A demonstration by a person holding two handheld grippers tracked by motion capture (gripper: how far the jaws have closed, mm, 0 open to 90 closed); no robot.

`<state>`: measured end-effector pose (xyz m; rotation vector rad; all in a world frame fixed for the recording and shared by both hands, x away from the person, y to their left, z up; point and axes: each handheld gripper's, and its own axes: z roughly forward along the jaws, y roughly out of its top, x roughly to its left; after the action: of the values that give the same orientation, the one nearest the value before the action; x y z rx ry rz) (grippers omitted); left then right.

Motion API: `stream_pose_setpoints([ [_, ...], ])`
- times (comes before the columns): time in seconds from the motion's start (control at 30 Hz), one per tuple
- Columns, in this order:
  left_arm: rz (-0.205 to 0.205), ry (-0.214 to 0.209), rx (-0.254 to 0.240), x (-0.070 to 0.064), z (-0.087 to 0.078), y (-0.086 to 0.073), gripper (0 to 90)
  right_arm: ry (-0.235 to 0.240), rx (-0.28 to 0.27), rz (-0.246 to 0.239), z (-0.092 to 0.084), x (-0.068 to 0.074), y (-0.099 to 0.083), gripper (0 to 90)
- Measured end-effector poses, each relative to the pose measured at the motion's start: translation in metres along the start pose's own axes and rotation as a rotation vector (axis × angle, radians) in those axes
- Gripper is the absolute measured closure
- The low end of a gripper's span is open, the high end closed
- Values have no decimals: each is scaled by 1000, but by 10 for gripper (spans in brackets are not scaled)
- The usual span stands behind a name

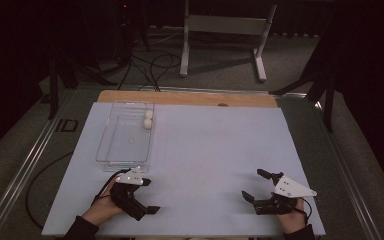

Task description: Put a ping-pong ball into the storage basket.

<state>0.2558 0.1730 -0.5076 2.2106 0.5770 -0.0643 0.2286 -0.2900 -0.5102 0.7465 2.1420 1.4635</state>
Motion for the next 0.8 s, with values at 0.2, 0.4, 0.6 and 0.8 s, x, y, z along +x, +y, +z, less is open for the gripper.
stream_pose_setpoints([
  [0.2, -7, 4, -36, 2, -4, -4, 4, -1, -2, -1, 0, 0, 0, 92],
  [0.4, -15, 15, -48, 5, -5, -5, 4, 1, -2, -3, 0, 0, 0, 92],
  [0.6, -13, 19, -44, 5, -4, -5, 15, 2, -1, -2, 0, 0, 0, 92],
  [0.8, -16, 26, -44, 5, -3, -5, 14, 3, -2, 0, 1, -1, -1, 92],
])
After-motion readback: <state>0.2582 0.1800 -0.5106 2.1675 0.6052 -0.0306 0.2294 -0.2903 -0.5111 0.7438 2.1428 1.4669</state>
